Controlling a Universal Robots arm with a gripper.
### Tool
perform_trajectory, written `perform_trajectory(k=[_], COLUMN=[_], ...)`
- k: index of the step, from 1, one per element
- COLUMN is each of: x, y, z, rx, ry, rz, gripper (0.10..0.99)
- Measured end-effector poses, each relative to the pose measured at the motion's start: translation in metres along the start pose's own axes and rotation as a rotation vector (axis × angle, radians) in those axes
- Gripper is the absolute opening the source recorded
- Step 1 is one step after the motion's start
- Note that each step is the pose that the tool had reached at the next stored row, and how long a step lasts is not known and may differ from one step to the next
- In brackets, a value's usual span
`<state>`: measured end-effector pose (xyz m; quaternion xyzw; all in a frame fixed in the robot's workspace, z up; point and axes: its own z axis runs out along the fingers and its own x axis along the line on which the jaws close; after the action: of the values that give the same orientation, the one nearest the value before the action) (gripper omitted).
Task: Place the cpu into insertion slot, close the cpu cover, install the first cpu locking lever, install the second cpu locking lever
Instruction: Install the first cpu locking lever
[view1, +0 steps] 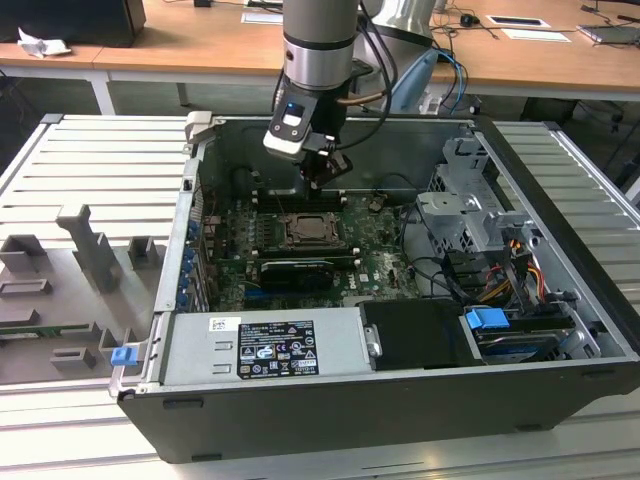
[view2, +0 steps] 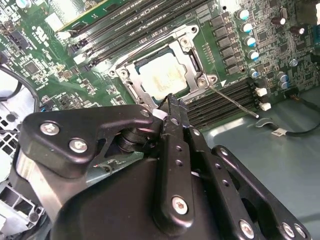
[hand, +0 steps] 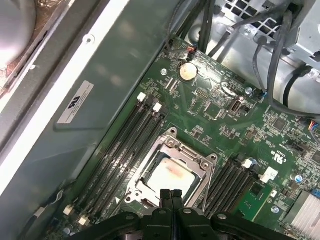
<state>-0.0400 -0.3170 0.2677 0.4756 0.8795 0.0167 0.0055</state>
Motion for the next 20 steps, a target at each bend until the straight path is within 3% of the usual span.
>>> perform_trajectory(k=[9, 14, 16, 20], x=[0.0, 0.0, 0.0, 0.0005], y=[0.0, 0.0, 0.0, -0.0007], z=[0.0, 0.0, 0.0, 0.0], rx=[0.001, 0.001, 0.002, 0.002], ry=[0.0035, 0.0065, 0.0108, 0.0137], rz=[-0.102, -0.188, -0.312, -0.395], gripper=[0.106, 0.106, 0.106, 0.106])
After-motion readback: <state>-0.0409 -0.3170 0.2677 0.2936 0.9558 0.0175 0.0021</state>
